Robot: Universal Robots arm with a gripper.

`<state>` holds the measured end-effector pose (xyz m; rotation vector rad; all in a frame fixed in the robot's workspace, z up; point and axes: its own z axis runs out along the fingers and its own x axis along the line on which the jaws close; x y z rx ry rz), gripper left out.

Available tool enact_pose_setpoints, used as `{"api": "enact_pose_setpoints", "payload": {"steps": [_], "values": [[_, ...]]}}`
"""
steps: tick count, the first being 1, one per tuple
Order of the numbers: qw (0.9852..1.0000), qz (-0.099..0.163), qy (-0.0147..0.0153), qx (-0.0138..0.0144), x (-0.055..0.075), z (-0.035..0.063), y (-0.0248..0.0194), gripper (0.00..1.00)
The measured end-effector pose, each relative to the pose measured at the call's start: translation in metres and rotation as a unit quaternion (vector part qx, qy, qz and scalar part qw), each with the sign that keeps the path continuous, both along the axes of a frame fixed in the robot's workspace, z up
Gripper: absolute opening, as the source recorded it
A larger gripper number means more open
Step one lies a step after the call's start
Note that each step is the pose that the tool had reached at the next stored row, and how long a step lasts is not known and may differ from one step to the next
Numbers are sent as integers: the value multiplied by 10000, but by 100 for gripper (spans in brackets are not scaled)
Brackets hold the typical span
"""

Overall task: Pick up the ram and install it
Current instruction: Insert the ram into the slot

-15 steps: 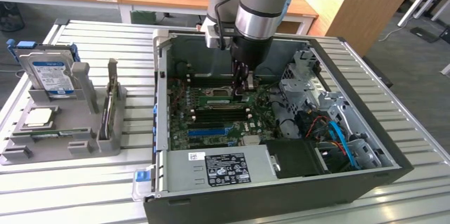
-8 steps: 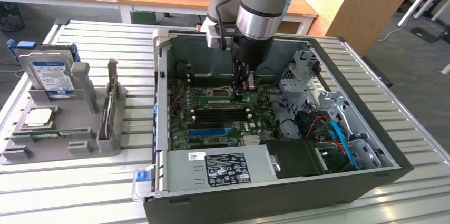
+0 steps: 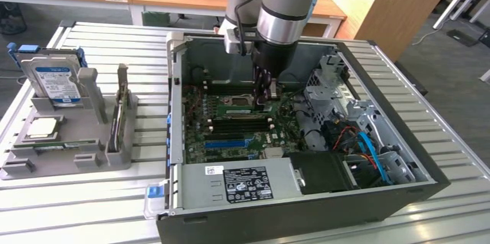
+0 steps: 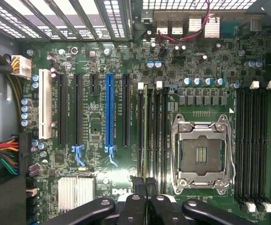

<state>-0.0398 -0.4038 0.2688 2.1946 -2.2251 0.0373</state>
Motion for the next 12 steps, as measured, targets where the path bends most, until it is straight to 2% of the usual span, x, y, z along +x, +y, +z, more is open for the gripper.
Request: {"api": "enact_pose_setpoints", "payload": {"steps": [12], "values": [[10000, -1, -5, 0, -1, -42, 0, 12]]}}
